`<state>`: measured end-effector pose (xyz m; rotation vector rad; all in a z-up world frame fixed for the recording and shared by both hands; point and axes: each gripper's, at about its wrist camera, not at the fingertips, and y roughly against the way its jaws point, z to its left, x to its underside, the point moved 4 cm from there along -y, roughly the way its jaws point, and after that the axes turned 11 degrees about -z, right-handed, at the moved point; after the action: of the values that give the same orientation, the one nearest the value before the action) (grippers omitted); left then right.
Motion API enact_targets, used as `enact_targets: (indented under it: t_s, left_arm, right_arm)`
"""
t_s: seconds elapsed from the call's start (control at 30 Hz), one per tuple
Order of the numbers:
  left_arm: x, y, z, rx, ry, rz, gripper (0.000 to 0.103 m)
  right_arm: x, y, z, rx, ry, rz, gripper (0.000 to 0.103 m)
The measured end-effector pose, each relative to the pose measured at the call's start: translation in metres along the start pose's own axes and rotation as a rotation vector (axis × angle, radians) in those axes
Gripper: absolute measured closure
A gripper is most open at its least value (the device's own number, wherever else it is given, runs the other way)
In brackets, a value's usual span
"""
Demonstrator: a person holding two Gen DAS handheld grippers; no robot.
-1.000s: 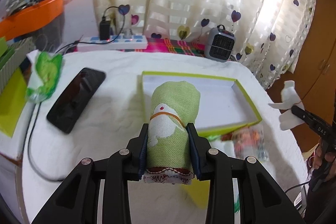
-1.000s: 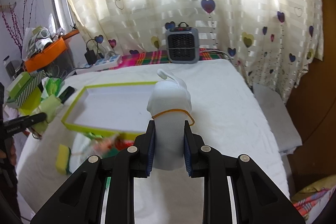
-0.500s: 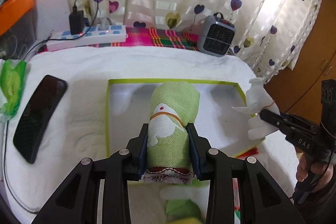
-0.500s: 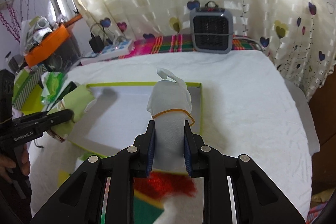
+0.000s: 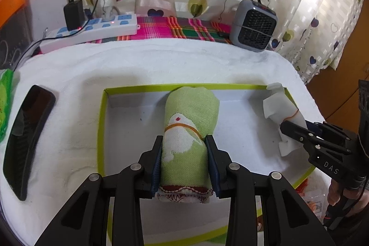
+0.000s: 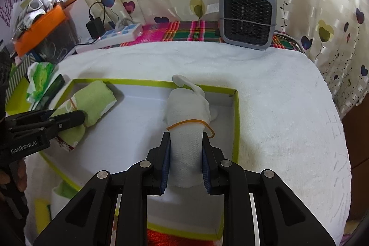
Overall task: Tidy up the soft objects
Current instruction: 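Carry both rolled towels into the empty yellow-green tray with both tools, then open both tools to release the towels in the tray and withdraw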
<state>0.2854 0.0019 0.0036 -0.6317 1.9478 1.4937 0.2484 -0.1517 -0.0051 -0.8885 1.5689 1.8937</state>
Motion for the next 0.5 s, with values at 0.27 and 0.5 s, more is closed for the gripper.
enact_targets:
  t_s: [0.27,0.5]
  left_arm:
    - [0.0009,-0.0056,0.0003,0.006,0.005,0.000,0.068]
    - [0.0014,-0.0089,0.0008,-0.001,0.002,0.006,0.063]
  right_arm:
    - [0.0049,-0.0109,0.0037,0.002,0.025,0.012,0.078]
    - [0.0048,-0.0105,0.0019,0.000,0.013,0.005,0.076]
